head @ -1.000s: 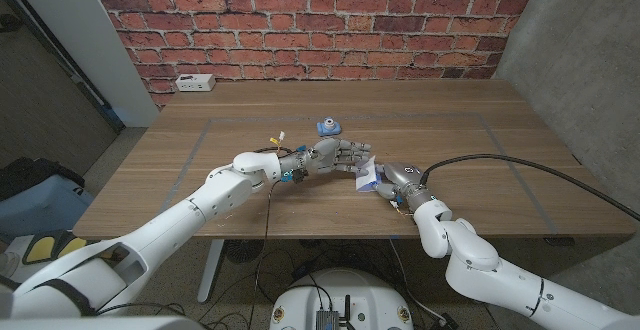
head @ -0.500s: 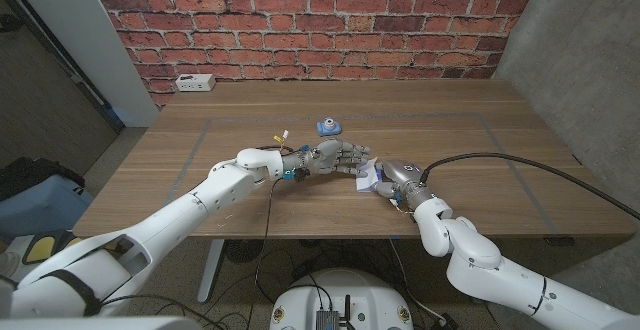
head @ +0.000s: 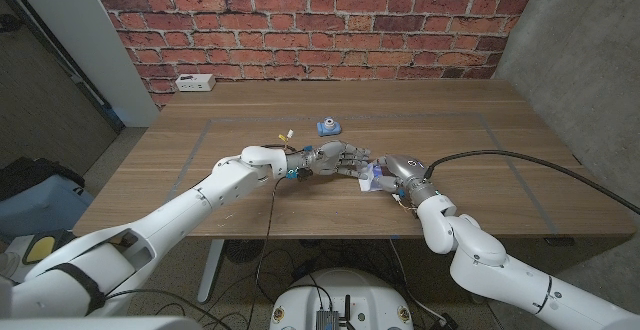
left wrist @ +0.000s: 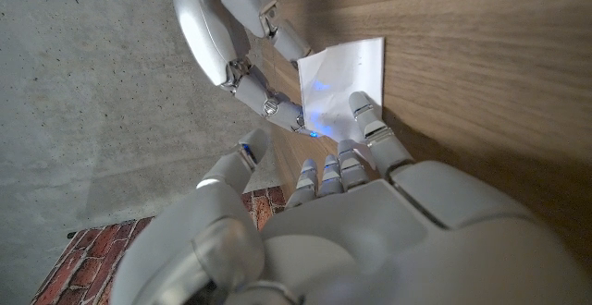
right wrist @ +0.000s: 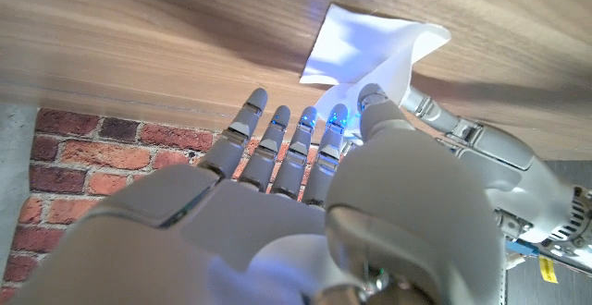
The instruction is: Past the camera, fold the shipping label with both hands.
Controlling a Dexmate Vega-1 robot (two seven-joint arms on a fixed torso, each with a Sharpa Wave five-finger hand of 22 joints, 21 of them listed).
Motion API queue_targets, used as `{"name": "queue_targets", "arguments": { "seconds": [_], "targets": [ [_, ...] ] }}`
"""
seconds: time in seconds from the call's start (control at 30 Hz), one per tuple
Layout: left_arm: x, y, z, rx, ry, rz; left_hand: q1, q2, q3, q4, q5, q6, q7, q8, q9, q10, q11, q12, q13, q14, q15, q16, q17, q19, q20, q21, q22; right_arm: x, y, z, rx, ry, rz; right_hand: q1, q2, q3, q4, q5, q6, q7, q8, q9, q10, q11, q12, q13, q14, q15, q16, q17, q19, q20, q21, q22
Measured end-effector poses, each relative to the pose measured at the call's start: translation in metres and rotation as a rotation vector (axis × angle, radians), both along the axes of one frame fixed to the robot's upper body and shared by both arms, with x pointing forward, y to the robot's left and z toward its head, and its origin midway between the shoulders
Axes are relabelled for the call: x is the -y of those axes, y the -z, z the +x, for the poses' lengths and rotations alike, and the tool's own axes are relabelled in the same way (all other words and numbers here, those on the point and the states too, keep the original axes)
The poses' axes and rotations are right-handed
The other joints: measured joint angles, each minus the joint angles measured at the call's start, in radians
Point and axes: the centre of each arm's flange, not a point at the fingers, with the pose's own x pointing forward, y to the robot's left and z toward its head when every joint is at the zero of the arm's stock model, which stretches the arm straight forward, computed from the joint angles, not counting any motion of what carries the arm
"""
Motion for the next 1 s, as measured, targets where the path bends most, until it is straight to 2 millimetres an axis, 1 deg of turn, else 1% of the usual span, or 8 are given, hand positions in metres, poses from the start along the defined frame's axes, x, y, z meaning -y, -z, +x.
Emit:
{"name": "queue_targets", "arguments": {
  "seconds": [0.1,0.27,0.37,0.53,0.7,0.77,0.9,1.0],
  "targets": [
    [0.000,0.000,0.000,0.001,-0.003,0.003,0.000,0.000,0.000,0.000,0.000,-0.003,0.004,0.000,0.000,-0.003,-0.003,0.000,0.000,0.000,0.000,0.000,0.000,0.000,0.000,0.000,0.000,0.006,-0.004,-0.002,0.030,0.023,0.017,0.000,0.000,0.003,-0.003,0.000,0.007,0.007,0.001,0.000,0.000,0.000,0.000,0.000,0.000,0.000,0.000,0.000,0.000,0.000,0.000,0.000],
    [0.002,-0.001,0.000,0.004,-0.007,0.013,0.000,0.000,0.000,0.000,-0.002,-0.004,0.004,0.000,0.000,-0.003,-0.003,0.000,0.000,-0.005,0.005,0.000,0.000,0.000,0.000,0.000,0.000,0.012,-0.008,-0.006,0.063,0.049,0.035,0.005,0.005,0.004,-0.004,0.000,0.007,0.007,0.004,0.000,0.000,0.000,0.000,0.000,0.000,0.000,0.000,0.000,0.000,0.000,0.000,0.000],
    [0.002,-0.001,0.000,0.005,-0.008,0.016,0.000,0.000,0.000,0.000,-0.004,-0.003,0.004,0.000,0.000,-0.008,0.002,0.000,0.000,-0.005,0.005,0.000,0.000,0.000,0.000,0.000,0.000,0.017,-0.010,-0.009,0.079,0.064,0.043,0.005,0.005,0.004,-0.004,0.000,0.012,0.012,0.006,0.000,0.000,0.000,0.000,0.000,0.000,0.000,0.000,0.000,0.000,0.000,0.000,0.000],
    [0.003,-0.003,0.001,0.010,-0.009,0.023,0.000,0.000,-0.002,-0.002,-0.004,-0.009,-0.002,0.000,0.000,-0.008,0.002,0.000,0.000,-0.005,0.005,0.000,0.000,-0.002,0.002,0.000,0.000,0.024,-0.015,-0.012,0.115,0.093,0.053,0.005,0.005,0.004,-0.004,-0.004,0.016,0.008,0.008,0.000,0.007,0.001,0.006,0.000,0.000,0.000,0.000,0.000,-0.005,0.005,0.000,0.000],
    [0.005,-0.004,0.001,0.014,-0.009,0.028,0.000,0.000,-0.004,-0.004,-0.004,-0.009,-0.002,0.000,0.000,-0.008,0.002,0.000,0.000,-0.005,0.005,0.000,0.000,-0.002,0.002,0.000,0.000,0.025,-0.015,-0.013,0.115,0.097,0.050,0.005,0.005,0.004,-0.004,-0.004,0.035,-0.003,0.009,0.000,0.027,-0.017,0.008,0.000,-0.001,-0.001,0.000,0.000,-0.005,0.005,0.000,0.000],
    [0.006,-0.005,0.001,0.015,-0.008,0.029,0.000,0.000,-0.004,-0.004,-0.004,-0.009,-0.002,0.000,0.000,-0.008,0.002,0.000,0.000,-0.005,0.005,0.000,0.000,-0.002,0.002,0.000,0.000,0.024,-0.015,-0.012,0.106,0.095,0.045,0.005,0.005,0.003,-0.005,-0.004,0.038,-0.013,0.009,0.000,0.023,-0.035,0.008,0.000,-0.012,-0.001,0.000,0.000,-0.010,0.009,-0.004,0.000],
    [0.007,-0.006,0.001,0.019,-0.007,0.032,0.000,0.000,-0.004,-0.004,-0.004,-0.009,-0.002,0.000,0.000,-0.008,0.002,0.004,0.000,-0.005,0.005,0.000,0.000,-0.002,0.002,0.004,0.000,0.021,-0.013,-0.009,0.073,0.081,0.032,0.005,0.005,0.000,-0.008,-0.004,0.038,-0.017,0.009,0.000,0.018,-0.040,0.008,0.000,-0.020,0.002,0.000,0.000,-0.016,0.009,-0.007,0.000],
    [0.008,-0.006,0.001,0.020,-0.006,0.033,0.000,0.000,-0.004,-0.004,-0.004,-0.009,-0.002,0.000,0.000,-0.008,0.002,0.004,0.000,-0.005,0.005,0.000,0.000,-0.002,0.002,0.004,0.000,0.018,-0.011,-0.007,0.050,0.074,0.023,0.005,0.005,0.000,-0.008,-0.004,0.044,-0.024,0.015,0.000,0.025,-0.047,0.008,0.000,-0.024,-0.002,0.000,0.000,-0.016,0.009,-0.007,0.000]
  ]
}}
